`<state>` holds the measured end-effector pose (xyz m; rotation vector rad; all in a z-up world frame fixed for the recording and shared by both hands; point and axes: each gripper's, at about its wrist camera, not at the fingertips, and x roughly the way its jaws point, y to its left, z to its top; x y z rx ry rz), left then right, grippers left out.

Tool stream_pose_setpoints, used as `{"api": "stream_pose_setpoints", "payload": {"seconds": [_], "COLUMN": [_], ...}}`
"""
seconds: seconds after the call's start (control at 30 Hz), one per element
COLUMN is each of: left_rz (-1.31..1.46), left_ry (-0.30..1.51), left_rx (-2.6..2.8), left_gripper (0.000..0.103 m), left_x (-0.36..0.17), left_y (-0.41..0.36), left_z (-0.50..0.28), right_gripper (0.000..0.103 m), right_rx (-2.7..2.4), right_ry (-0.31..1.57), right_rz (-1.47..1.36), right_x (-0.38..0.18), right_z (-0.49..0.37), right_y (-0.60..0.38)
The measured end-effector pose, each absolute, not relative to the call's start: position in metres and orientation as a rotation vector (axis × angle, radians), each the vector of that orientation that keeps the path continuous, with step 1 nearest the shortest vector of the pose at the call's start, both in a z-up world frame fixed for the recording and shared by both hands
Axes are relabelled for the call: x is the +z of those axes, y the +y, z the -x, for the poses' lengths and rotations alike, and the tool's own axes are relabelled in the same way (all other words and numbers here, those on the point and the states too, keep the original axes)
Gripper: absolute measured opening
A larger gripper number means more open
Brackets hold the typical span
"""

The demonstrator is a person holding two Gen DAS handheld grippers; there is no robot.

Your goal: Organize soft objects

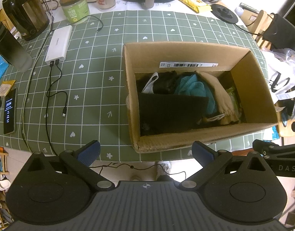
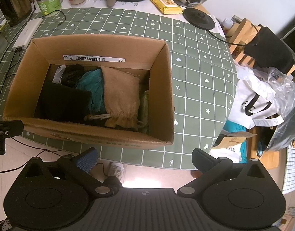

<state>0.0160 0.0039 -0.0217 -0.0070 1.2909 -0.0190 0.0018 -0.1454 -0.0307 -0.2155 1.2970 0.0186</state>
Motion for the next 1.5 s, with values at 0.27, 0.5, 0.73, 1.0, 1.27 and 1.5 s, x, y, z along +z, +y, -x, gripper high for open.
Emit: {"api": "stream_pose_setpoints", "payload": {"seconds": [0.27,0.5,0.73,1.0,1.27,1.5], "left_rz": [0.008,0.009,0.009,0.013,0.016,0.017], "left_ry": [1.292,1.294,1.294,1.297,1.297,1.293], "left_rx": [-0.019,-0.020,-0.020,-0.019,-0.018,-0.014], "left_gripper": [0.103,0.103,0.103,0.103,0.103,0.103], "left_x": [-0.0223,-0.0234,-0.0225,-0.0259,-0.0256,-0.0239], "left_y": [0.0044,0.0055,0.0052,0.0064,0.0054,0.0039], "left_z": [-0.0168,-0.0176,-0.0177,-0.0186,-0.0189,-0.0203], "right_gripper": [0.103,0.103,0.103,0.103,0.103,0.103], "right_rx": [0.019,0.019,0.021,0.022,0.023,0.023], "right_ry": [1.300,1.301,1.302,1.303,1.303,1.304], "right_rz": [0.217,0.218,0.219,0.221,0.221,0.221], "right_x": [-0.0307,-0.0309,-0.0316,-0.0323,-0.0328,-0.0326], "right_z": [-0.0032,-0.0039,-0.0046,-0.0047,-0.0052,-0.0059], "right_y": [-0.1442,-0.1437,-0.1429,-0.1431,-0.1428,-0.1440]}}
